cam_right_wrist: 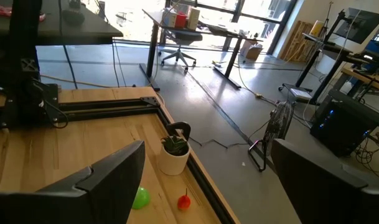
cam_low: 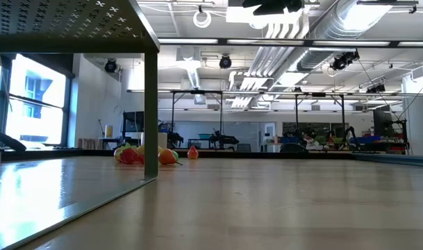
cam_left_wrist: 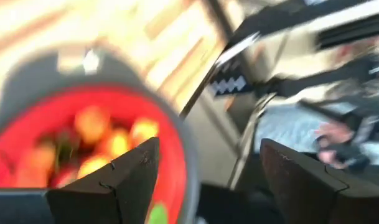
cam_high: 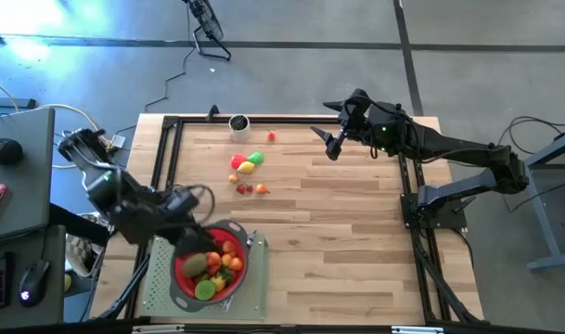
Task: Pick & Place Fruit
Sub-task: Put the lemon into the red strainer bowl on the shelf
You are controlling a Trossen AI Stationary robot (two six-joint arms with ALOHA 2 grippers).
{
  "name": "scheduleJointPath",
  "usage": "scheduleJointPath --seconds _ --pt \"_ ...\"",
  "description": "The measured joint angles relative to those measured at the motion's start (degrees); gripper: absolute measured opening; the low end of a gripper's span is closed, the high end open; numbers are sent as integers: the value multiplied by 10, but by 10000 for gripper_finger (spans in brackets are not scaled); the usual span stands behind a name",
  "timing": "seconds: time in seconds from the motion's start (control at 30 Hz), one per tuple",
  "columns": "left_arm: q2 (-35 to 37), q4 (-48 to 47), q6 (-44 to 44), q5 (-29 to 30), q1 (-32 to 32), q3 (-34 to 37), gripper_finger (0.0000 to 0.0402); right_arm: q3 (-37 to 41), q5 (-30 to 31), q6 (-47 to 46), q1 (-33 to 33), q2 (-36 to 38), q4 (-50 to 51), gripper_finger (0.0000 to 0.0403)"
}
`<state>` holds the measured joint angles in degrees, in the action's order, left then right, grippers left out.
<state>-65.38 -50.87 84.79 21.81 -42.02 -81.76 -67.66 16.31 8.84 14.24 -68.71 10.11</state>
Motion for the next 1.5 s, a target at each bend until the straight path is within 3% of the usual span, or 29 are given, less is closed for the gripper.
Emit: scheduleJointPath --seconds 0.37,0.6,0.77,1.1,1.5 --pt "84 19 -155 269 0 0 271 0 0 3 0 0 0 341" --pt "93 19 -179 373 0 -1 271 0 0 3 0 0 -2 341" --pt "85 10 -179 392 0 -1 271 0 -13 3 0 0 -5 341" --pt "90 10 -227 473 0 -1 271 0 -140 4 0 0 -19 341" --pt "113 9 -355 463 1 -1 271 0 -162 4 0 -3 -41 341"
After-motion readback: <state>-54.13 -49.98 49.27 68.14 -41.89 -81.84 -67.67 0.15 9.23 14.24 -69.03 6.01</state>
